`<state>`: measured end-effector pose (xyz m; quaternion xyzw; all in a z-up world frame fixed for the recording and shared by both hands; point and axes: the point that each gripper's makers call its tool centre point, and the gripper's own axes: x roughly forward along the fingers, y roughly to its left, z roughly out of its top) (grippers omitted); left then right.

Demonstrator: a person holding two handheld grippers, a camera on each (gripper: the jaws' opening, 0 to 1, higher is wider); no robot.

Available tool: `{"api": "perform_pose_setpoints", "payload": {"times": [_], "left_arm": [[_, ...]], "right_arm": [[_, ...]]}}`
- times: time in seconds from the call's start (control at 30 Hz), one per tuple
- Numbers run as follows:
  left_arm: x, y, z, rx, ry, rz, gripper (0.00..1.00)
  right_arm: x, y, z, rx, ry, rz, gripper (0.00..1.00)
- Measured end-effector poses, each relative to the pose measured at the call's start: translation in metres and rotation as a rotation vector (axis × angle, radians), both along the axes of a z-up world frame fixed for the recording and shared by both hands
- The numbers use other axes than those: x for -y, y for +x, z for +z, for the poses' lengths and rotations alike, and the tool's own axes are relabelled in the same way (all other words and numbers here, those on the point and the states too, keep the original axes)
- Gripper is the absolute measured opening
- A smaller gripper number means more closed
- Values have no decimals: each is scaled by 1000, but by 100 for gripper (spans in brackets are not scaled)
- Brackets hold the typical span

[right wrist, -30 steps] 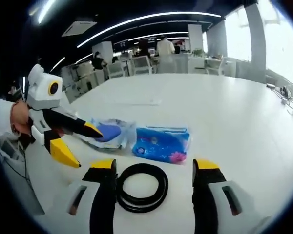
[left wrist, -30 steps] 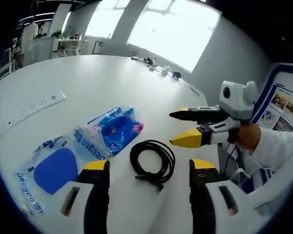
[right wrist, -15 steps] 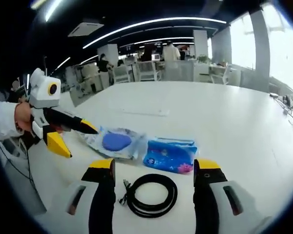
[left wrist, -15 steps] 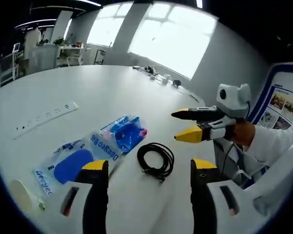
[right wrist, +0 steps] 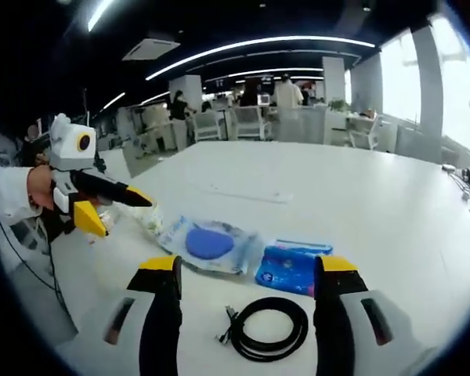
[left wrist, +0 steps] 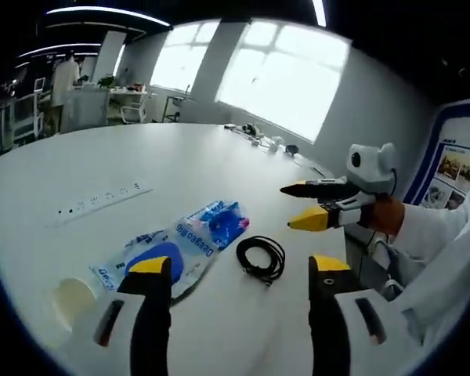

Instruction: Arrange the tabletop items into an orderly group along one side of the table until the central work area is clear of visible clutter.

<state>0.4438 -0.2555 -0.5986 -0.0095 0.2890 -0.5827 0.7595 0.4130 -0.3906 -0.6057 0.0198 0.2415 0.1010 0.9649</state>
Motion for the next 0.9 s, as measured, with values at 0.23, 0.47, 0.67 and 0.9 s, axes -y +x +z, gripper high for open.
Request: {"api": "perform_pose_setpoints", "payload": {"times": [0.23, 0.47, 0.67, 0.9], "left_arm": [[-29, -1, 11, 31, 3, 22, 75], [-60, 0, 23, 57, -2, 61, 76], [-85, -1, 34, 84, -5, 89, 78], [-116, -3, 45, 103, -12, 134, 80]], "right_arm": [[-21, 4, 9, 17, 0, 29, 68], [-42, 5, 17, 29, 2, 67, 68], [-60, 7, 23, 37, 3, 104, 68], [-85, 10, 33, 51, 2, 150, 68]]}}
